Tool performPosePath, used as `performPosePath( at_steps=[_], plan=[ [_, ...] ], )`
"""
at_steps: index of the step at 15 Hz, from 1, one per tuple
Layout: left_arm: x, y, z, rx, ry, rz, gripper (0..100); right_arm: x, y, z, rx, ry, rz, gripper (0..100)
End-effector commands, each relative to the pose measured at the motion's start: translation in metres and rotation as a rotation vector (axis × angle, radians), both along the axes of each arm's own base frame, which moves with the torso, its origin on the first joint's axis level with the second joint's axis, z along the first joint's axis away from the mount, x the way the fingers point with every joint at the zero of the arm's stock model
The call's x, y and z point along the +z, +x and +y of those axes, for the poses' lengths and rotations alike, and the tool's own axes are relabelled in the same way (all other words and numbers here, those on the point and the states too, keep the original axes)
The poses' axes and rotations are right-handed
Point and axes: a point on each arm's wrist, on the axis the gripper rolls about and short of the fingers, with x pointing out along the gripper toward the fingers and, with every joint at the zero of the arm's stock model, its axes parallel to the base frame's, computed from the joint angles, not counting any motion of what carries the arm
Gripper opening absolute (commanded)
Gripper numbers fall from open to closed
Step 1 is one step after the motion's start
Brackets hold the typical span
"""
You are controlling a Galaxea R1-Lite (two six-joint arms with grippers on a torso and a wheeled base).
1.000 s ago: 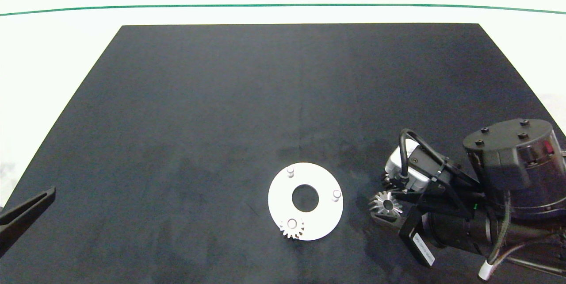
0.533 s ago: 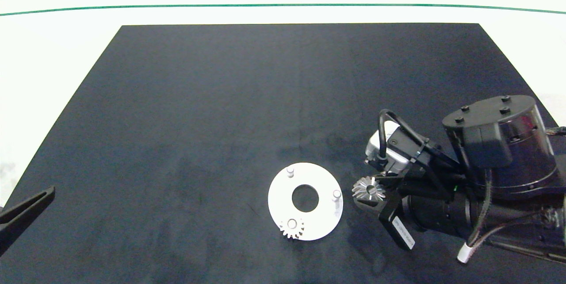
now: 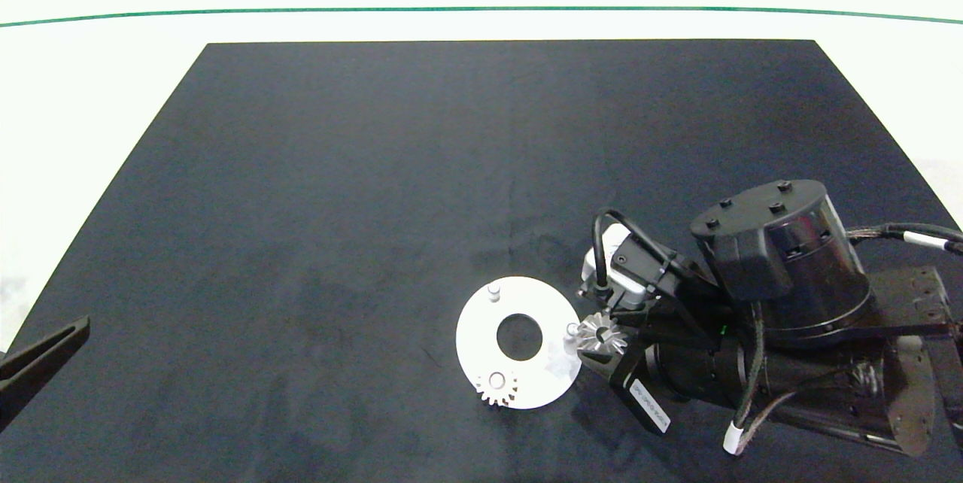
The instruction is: Install three planetary gears onto the carrier pins
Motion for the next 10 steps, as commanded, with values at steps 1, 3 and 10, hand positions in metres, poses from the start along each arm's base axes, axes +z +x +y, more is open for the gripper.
performPosePath(
  at_steps=[1,3,10],
  plan=[
    [-0.0003,0.0001,0.0,0.002,0.002,0.001,100,-0.001,0.0047,0.0048,0.0,-0.006,0.001,1],
    [-0.0002,-0.0003,0.0002,0.002,0.002,0.0,100,-0.0003,0.0066,0.0072,-0.005,-0.007,-0.005,1],
    [0.0002,-0.0004,0.0002,0.002,0.001,-0.002,100,-0.0071,0.0119,0.0103,-0.012,-0.022,0.008,1]
  ],
)
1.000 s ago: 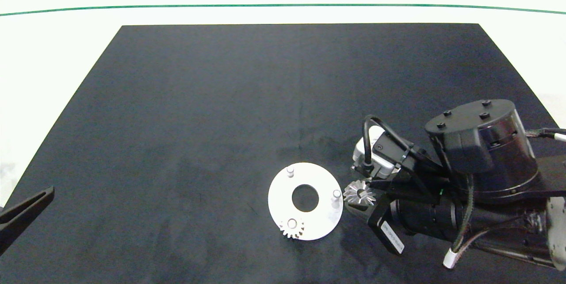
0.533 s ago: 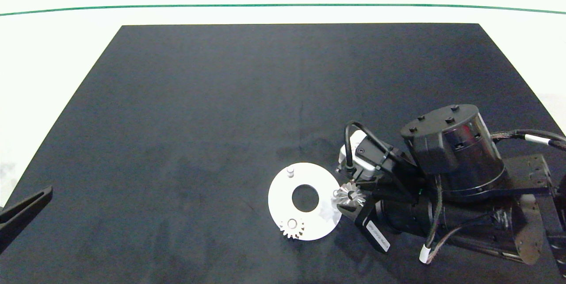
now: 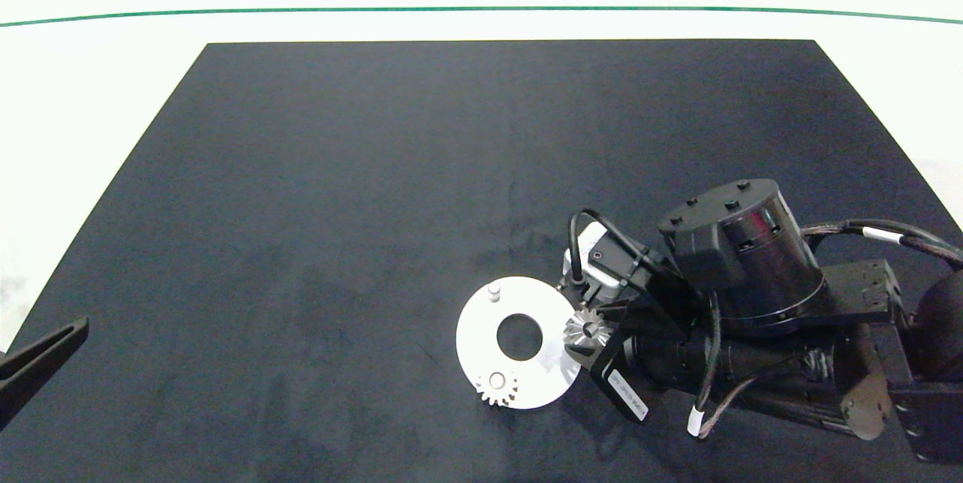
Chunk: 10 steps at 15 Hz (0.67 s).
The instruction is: Install three planetary gears onto the carrier pins
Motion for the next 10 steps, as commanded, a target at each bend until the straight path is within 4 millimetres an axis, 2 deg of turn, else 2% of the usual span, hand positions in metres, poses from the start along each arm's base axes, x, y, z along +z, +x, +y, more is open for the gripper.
performPosePath(
  at_steps=[1,10],
  plan=[
    [0.0001,-0.0002,0.0002,0.004,0.002,-0.001,100,-0.0021,0.002,0.0012,-0.002,-0.005,0.002,1],
    [0.0004,-0.002,0.001,0.004,-0.001,-0.008,100,-0.0032,0.0057,0.0045,-0.005,-0.004,0.003,1]
  ],
)
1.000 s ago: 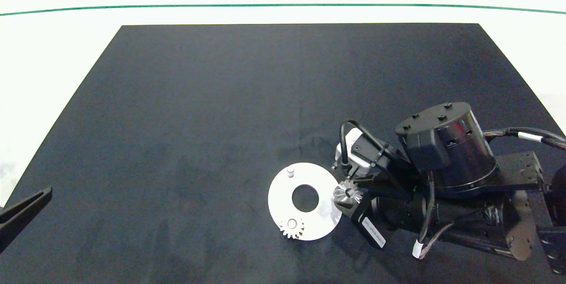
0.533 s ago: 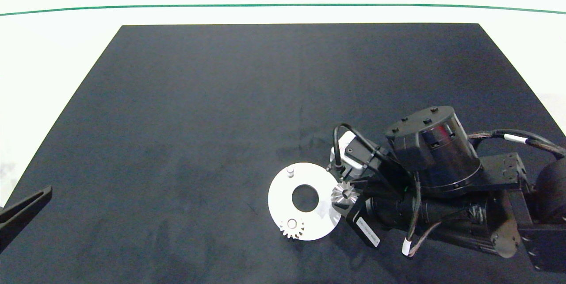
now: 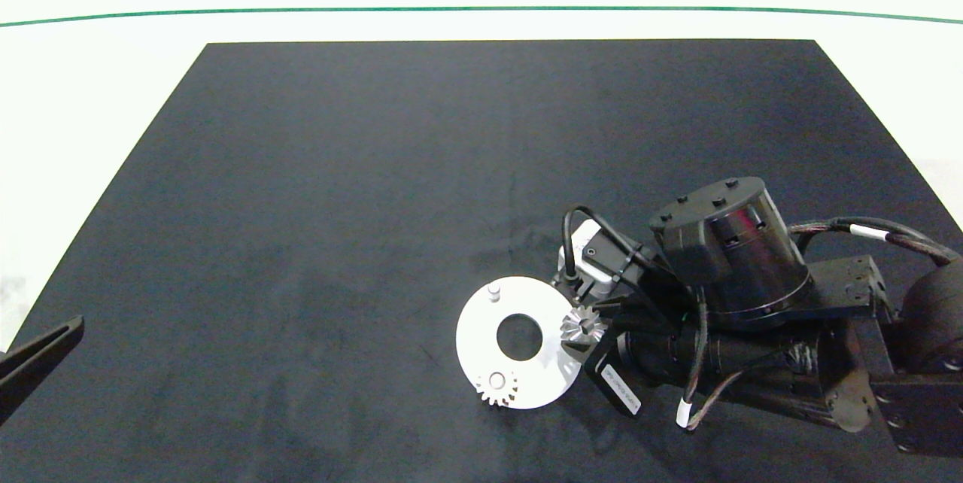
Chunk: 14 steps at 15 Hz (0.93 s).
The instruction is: Install three planetary gears onto the carrier pins
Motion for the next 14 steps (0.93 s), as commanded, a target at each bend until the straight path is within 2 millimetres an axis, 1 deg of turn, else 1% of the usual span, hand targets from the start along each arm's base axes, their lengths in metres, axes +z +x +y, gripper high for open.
performPosePath(
  at_steps=[1,14],
  plan=[
    [-0.0003,-0.0009,0.0004,0.002,0.001,-0.002,100,-0.0033,0.0022,0.0023,0.0,-0.008,0.005,1],
    [0.0005,-0.0034,0.0015,0.002,-0.004,-0.013,100,-0.0052,0.0079,0.0051,-0.008,-0.01,0.007,1]
  ],
)
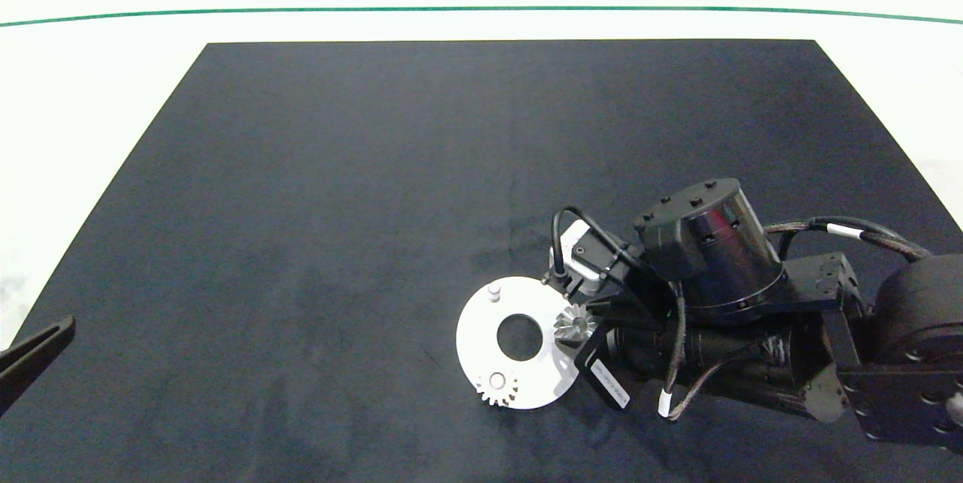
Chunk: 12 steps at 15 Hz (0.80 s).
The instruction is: Install three planetary gears onto the carrier pins
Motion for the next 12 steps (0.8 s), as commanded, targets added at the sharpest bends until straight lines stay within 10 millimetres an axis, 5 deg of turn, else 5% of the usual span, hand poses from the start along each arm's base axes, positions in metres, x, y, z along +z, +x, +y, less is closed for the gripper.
performPosePath(
  at_steps=[1,9,10,12],
  plan=[
    [0.0,-0.0002,0.0002,0.002,0.002,-0.001,100,-0.0012,0.0006,0.0008,0.0,-0.005,0.002,1],
    [-0.0001,0.0001,0.0,0.002,0.002,0.001,100,-0.0044,0.0027,0.0016,-0.004,-0.01,0.008,1],
    [-0.0001,0.0001,0.0,0.002,0.002,0.001,100,-0.0045,0.0026,0.0015,-0.004,-0.011,0.009,100],
    [0.0,-0.0002,0.0002,0.002,0.002,-0.001,100,-0.0045,0.0026,0.0015,-0.004,-0.011,0.009,100]
  ],
)
